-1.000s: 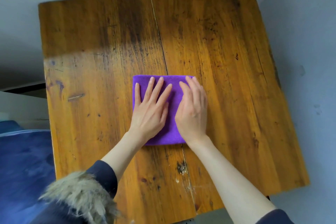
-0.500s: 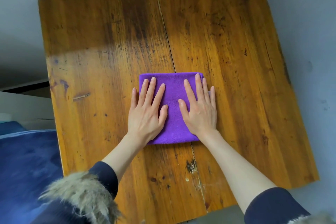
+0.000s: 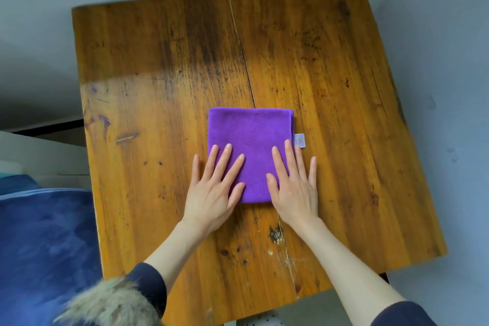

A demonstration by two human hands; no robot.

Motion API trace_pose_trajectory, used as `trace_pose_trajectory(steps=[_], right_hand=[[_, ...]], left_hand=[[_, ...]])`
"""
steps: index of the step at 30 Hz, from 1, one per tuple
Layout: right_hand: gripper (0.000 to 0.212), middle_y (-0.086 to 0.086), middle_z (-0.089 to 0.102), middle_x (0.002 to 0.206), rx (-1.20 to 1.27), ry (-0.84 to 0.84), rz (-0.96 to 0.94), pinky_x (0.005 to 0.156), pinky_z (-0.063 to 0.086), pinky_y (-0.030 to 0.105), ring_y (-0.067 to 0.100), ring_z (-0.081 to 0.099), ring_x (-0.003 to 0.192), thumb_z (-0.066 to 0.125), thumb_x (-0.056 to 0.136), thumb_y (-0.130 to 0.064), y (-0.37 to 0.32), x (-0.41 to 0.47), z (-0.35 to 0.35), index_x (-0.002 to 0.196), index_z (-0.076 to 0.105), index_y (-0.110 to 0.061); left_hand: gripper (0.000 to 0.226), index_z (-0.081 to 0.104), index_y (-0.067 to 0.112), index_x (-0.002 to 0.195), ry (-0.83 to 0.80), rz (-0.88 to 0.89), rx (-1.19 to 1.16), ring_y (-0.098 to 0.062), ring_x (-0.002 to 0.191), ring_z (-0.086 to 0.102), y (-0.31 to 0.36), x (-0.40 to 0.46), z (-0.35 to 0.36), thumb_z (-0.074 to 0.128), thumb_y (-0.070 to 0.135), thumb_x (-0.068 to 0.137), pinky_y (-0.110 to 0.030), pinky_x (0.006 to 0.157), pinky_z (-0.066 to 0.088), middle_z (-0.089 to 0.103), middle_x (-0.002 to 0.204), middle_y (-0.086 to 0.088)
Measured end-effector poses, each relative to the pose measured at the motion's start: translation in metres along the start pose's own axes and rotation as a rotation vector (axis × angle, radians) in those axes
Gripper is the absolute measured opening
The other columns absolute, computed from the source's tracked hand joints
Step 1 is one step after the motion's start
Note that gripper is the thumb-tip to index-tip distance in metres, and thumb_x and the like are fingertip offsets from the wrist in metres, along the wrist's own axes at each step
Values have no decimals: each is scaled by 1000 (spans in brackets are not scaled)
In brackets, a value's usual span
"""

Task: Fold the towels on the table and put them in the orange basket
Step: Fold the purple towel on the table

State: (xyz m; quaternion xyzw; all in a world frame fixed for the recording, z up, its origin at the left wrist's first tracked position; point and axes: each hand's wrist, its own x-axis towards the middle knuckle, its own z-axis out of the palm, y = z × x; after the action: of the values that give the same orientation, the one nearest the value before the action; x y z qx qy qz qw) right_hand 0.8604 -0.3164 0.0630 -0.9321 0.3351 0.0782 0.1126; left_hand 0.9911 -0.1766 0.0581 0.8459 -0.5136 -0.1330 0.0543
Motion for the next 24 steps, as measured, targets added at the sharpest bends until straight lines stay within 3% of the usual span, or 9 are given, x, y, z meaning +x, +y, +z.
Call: trace_pose_trajectory(steps=[4,6,9,11,14,17,20,24], right_hand=[[58,3,0,158,-2,-50,-12,114,-6,49,22,-3,145,26,98,-43,0,4,-5,150,8,-24],[56,2,5,158,89,-38,-24,115,-4,47,20,2,146,32,98,-39,0,0,-12,149,16,-23],[44,9,35,148,312,72,28,114,23,43,24,33,137,46,95,-25,0,-6,-25,138,44,-13],[37,11,49,133,480,127,180,101,40,39,26,48,121,51,93,-19,3,-3,-32,129,52,-8],[38,7,50,124,583,49,412,91,45,36,24,52,112,56,92,-30,7,12,-39,124,51,-11],[47,6,50,125,555,-50,433,88,46,34,22,51,113,57,89,-40,10,25,-41,126,49,-12],[47,7,54,122,594,-89,529,87,47,35,24,53,110,57,89,-43,9,40,-43,124,49,-11],[40,6,61,111,713,-189,673,85,52,42,25,60,99,63,86,-39,9,55,-41,113,53,-10]], left_hand=[[56,27,22,147,-56,9,-51,-33,143,13,1,2,-11,28,45,95,-54,112,16,20,155,-8],[49,37,18,143,-29,17,-131,-34,142,18,2,-1,-20,40,34,96,-54,112,18,26,153,-9],[40,54,9,129,82,-35,-302,-33,136,35,1,-3,-32,54,6,89,-50,110,30,43,143,-14],[39,54,5,127,146,-146,-456,-30,130,42,1,-1,-37,52,0,89,-40,108,35,47,137,-16],[37,51,5,127,191,-379,-654,-27,114,52,1,8,-41,52,4,90,-31,101,40,47,127,-14],[35,52,8,125,175,-630,-791,-21,92,58,-2,20,-41,56,15,91,-21,85,40,53,119,-12],[37,54,11,121,106,-797,-859,-23,100,58,-8,36,-42,60,28,89,-31,89,43,61,111,-9],[40,54,11,120,-7,-829,-851,-23,97,58,-9,50,-46,64,28,86,-33,85,46,62,109,-9]])
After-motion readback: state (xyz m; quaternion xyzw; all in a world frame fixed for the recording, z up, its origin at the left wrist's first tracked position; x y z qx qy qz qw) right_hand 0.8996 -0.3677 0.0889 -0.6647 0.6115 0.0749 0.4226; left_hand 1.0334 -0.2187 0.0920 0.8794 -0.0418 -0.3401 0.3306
